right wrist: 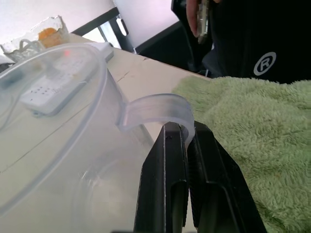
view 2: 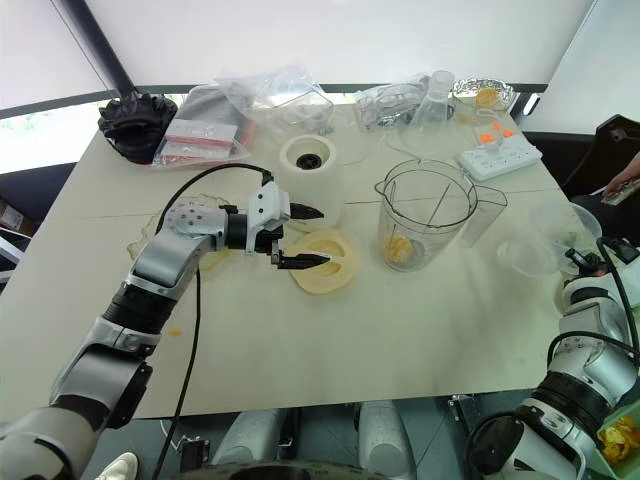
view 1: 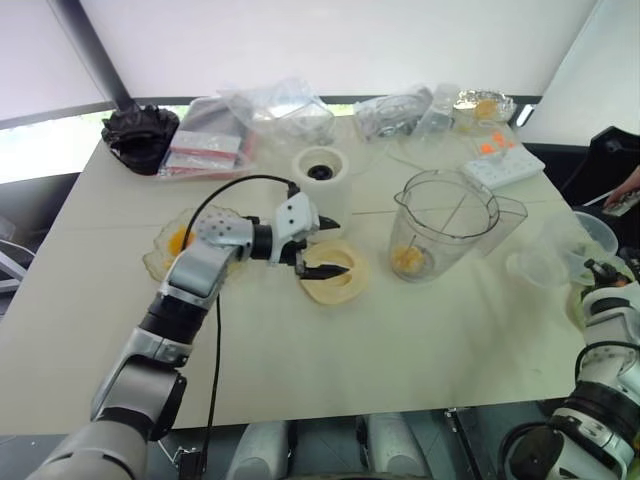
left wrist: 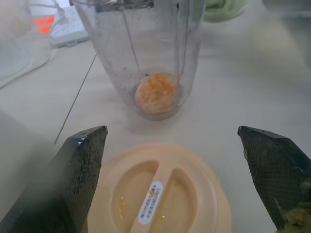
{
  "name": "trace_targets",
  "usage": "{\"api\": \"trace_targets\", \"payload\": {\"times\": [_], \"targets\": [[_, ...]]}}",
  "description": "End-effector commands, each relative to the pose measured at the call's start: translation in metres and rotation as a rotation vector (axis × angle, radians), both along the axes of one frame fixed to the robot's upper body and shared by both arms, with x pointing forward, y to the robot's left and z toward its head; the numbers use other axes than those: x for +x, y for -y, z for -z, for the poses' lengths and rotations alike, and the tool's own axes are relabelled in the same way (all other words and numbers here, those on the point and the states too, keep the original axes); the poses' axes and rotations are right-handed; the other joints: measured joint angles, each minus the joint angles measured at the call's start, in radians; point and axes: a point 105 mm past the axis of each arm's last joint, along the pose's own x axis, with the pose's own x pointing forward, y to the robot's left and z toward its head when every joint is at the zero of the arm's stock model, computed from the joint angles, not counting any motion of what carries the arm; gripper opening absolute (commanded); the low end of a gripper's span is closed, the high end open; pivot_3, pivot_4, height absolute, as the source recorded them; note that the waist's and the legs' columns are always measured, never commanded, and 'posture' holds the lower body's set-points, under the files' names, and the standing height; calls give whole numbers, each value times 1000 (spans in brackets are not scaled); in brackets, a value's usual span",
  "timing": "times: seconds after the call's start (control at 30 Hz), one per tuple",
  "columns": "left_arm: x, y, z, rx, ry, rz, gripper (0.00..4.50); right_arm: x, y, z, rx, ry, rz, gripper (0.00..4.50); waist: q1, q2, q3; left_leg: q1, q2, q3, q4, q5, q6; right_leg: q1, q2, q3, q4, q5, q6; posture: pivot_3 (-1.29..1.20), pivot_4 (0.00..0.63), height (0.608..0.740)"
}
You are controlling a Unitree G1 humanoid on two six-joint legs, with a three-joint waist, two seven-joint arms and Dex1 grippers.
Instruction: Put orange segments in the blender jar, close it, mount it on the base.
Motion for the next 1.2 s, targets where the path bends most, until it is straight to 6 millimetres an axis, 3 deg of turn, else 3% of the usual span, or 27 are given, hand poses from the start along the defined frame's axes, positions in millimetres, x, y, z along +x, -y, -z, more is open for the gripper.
{"api": "trace_targets", "payload": {"times": [0.03,0.43,0.7,0.97,1.1,1.2], "targets": [[-4,-3,-13,-35,25,17,4500,0,4,-8,-26,44,18,43,-1,0,0,0,0,0,0,0,0,0,0,0,0,0,0,0,150,740],[-1,-3,-10,-14,29,3,4500,1,-7,11,-37,-13,-29,43,-1,0,0,0,0,0,0,0,0,0,0,0,0,0,0,0,150,740],[-1,-2,-9,-12,37,7,4500,-6,-14,20,-96,-93,-69,4022,-1,0,0,0,0,0,0,0,0,0,0,0,0,0,0,0,150,740],[-2,0,-8,-12,35,7,4500,-24,-19,21,-123,-112,-61,4022,1,0,0,0,0,0,0,0,0,0,0,0,0,0,0,0,150,740],[1,-2,-5,-3,29,5,4500,-40,-25,11,-137,-101,-78,4022,4,0,0,0,0,-1,0,0,0,0,0,0,0,0,0,0,150,740],[6,-5,-4,14,15,2,4500,-53,-35,6,-43,-65,-80,4022,4,0,0,0,1,-1,0,0,0,0,0,0,0,0,0,0,150,740]]}}
